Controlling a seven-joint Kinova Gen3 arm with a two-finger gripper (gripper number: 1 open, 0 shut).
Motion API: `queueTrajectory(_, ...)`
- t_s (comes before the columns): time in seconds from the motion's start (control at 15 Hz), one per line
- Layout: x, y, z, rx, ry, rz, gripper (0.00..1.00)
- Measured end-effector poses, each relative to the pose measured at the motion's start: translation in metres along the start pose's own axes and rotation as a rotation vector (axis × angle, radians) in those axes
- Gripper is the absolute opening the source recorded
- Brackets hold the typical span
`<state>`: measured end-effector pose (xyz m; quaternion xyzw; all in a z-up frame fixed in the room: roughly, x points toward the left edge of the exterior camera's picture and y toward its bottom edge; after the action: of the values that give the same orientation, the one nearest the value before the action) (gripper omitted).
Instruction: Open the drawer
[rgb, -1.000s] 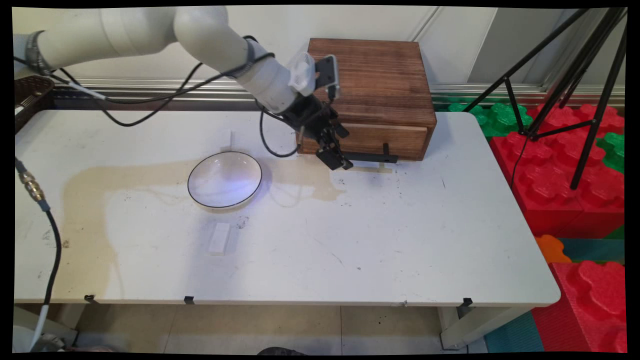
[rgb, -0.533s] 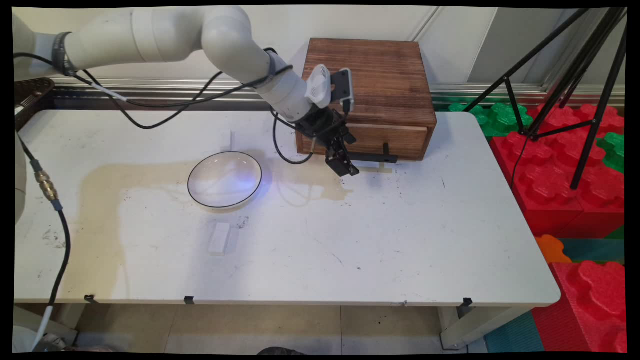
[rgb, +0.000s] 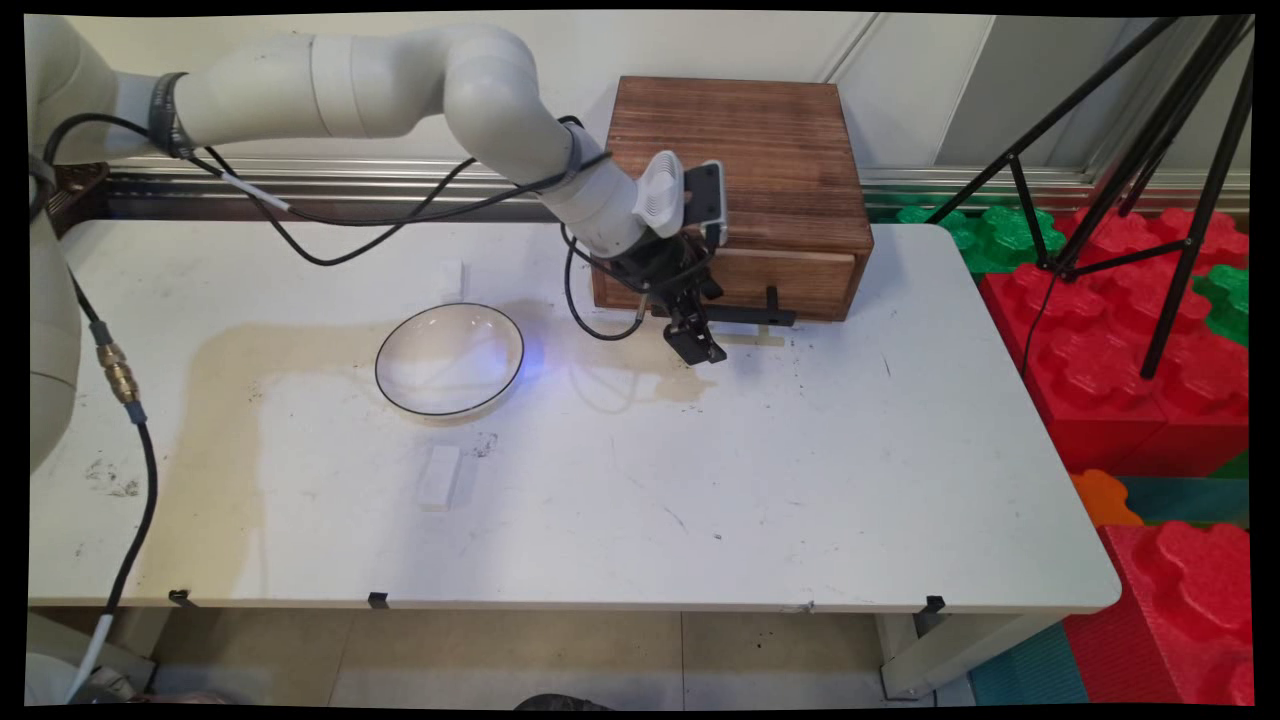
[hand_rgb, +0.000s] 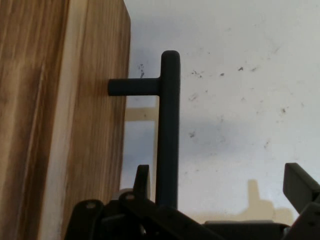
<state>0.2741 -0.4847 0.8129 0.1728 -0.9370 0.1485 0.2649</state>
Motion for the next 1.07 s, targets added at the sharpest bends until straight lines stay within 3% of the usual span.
queueTrajectory(1.07, 0.004, 0.006, 0.022, -0.005, -0.03, 0.046, 1.0)
